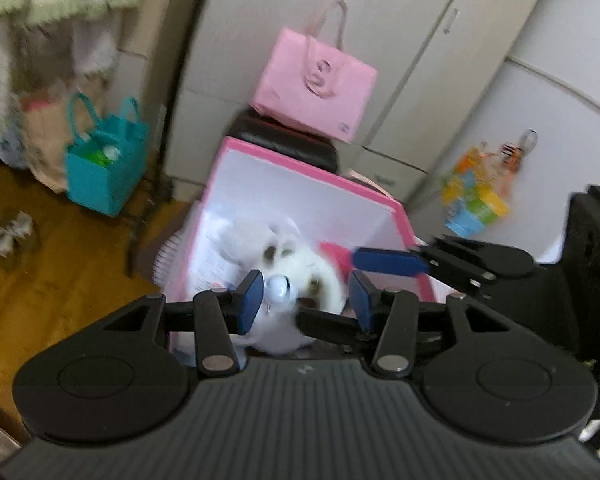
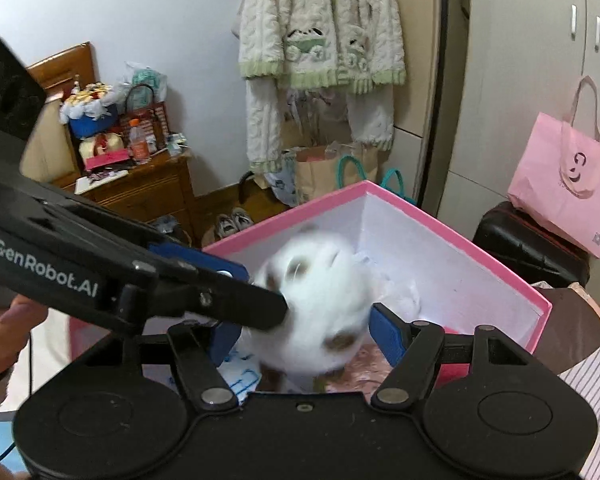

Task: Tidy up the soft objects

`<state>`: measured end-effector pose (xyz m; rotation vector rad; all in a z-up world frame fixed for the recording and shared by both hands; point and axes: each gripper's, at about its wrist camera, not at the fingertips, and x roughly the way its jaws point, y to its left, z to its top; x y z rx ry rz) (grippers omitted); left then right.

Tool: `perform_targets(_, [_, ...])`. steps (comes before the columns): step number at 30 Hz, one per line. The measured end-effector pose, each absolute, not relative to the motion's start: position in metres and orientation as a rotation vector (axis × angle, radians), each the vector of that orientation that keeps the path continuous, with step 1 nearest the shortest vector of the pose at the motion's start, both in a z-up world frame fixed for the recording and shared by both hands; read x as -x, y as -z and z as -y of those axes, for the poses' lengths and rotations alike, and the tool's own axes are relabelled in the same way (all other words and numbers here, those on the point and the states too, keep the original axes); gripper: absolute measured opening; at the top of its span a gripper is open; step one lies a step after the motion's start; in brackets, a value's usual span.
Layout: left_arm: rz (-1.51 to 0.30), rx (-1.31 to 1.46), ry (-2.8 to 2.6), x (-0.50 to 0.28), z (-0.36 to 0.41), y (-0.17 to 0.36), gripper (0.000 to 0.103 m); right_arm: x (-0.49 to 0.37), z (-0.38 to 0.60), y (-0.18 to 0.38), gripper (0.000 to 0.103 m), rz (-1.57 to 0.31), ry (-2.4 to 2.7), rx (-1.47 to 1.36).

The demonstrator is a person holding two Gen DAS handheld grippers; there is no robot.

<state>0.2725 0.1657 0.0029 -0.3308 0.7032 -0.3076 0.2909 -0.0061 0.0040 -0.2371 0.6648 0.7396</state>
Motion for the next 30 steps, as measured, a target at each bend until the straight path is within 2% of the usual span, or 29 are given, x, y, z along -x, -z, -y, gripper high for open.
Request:
perform_targets(16, [-0.566, 0.170, 0.341, -0.189, -0.146, -0.021, 0.050, -0.202, 0.082, -0.022, 0.076, -0.484, -0.671, 0.046])
perform_targets(24, [-0.488, 0.097, 0.383, -0.140, -0.125, -0.047, 0.056, -0.160, 0.115, -0.038, 0.076, -0.449, -0.582, 0.078])
perform_targets(30, [-0.461, 0.056, 0.401, -0.110, -0.108, -0.047, 0.061, -0.122, 0.134, -0.042, 0.085, -0.386, -0.506, 0.060])
